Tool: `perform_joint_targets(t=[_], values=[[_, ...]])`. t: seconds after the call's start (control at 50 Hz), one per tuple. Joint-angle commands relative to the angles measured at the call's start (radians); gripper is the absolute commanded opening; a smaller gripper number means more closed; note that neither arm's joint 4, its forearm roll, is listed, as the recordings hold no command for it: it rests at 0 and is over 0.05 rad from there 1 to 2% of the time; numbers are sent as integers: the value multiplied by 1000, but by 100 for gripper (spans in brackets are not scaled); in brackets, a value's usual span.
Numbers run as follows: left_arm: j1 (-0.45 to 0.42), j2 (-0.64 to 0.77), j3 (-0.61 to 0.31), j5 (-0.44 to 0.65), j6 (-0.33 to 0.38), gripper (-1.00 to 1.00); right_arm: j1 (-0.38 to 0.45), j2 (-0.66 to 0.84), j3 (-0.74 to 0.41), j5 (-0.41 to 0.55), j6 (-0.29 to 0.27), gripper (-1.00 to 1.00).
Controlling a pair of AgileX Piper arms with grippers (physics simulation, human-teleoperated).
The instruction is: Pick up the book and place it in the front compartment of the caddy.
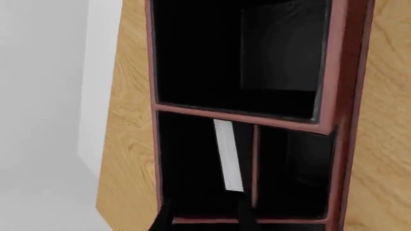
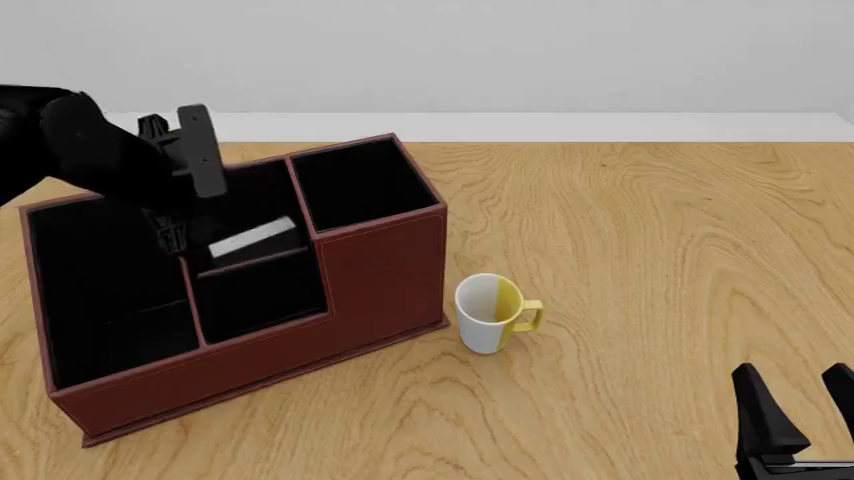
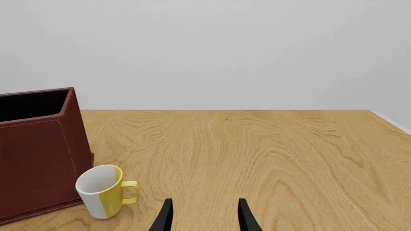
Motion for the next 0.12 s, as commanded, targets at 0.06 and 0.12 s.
perform_joint_targets(t=[0.06,0.12], values=[[-18,-83,8,48,8,100,0,0,0,0,0,100],[-26,-116,14,62,16,100,0,0,0,0,1,100]])
